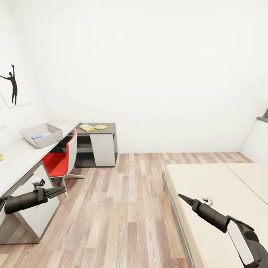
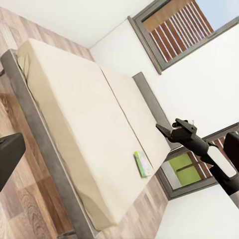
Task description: Put all the toys in the child's room - the three board games (two on the bed and one on the table), the two jigsaw puzzles on the table, and the tennis ball on the table - inside the toy box on the table in the child's room.
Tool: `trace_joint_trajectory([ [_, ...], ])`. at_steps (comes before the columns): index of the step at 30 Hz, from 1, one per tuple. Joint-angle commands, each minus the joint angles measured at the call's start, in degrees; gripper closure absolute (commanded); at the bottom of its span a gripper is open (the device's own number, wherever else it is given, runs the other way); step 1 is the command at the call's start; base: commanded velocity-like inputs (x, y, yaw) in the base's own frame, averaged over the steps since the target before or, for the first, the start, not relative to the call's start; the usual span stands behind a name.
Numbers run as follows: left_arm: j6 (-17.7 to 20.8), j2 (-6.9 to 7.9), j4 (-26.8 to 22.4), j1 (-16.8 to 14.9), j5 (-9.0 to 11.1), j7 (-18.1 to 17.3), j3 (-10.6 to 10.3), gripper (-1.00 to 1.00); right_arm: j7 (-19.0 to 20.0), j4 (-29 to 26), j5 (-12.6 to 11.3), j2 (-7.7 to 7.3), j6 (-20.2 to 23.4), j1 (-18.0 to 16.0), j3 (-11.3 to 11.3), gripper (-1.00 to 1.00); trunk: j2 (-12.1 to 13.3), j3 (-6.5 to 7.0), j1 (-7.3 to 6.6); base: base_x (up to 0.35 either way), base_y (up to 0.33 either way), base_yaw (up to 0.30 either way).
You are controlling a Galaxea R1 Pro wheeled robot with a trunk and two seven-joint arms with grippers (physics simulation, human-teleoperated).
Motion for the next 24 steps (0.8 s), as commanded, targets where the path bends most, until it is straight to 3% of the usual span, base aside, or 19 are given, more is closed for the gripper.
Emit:
trace_joint_trajectory([
  [1,0.6,0.01,0.0,0.0,-0.1,-0.2,0.0,-1.0,0.0,0.0,-0.3,0.0,0.4,0.0,-0.1,-1.0,-0.1,-0.11,0.02,-0.002,-0.217,0.0],
  [24,0.6,-0.07,0.0,0.0,-0.1,-0.2,0.0,-1.0,-0.5,0.1,-0.2,0.0,0.3,-0.1,-0.1,-1.0,-0.1,-0.11,0.02,0.0,-0.275,0.0],
])
